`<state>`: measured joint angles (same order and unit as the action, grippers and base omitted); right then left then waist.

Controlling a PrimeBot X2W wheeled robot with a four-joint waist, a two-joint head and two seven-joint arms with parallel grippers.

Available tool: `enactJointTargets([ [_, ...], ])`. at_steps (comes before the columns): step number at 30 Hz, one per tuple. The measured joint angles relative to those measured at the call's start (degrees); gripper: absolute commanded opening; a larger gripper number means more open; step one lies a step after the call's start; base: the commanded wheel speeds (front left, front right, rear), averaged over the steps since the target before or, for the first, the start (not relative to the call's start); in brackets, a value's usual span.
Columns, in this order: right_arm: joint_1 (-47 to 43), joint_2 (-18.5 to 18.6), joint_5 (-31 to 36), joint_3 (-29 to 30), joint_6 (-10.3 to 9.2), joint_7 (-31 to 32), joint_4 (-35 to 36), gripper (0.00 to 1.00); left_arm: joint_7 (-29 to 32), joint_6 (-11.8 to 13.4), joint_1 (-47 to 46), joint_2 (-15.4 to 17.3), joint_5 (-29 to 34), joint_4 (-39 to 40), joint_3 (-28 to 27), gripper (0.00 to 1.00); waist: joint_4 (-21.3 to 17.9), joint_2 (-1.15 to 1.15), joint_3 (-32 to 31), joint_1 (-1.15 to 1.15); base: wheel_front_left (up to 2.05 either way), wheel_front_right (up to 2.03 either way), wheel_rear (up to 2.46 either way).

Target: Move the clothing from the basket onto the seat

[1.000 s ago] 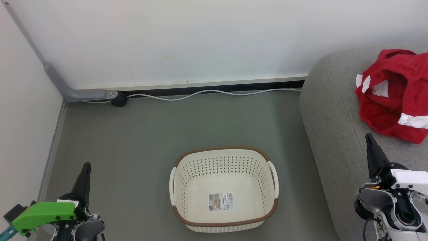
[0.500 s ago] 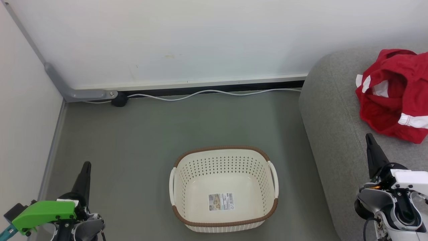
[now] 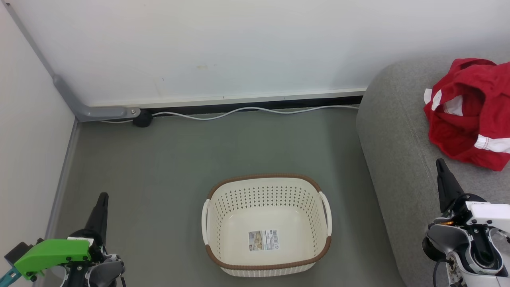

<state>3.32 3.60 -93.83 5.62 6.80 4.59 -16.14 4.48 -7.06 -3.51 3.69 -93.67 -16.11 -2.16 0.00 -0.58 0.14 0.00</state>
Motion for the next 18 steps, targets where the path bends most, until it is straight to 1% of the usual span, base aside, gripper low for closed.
enactJointTargets([
  [18, 0.00, -0.01, 0.00, 0.05, 0.00, 0.00, 0.03, 0.00, 0.00, 0.00, -0.01, -0.02, 0.00, 0.00, -0.10, 0.00, 0.00, 0.00, 0.01, 0.00, 0.00, 0.00, 0.00],
])
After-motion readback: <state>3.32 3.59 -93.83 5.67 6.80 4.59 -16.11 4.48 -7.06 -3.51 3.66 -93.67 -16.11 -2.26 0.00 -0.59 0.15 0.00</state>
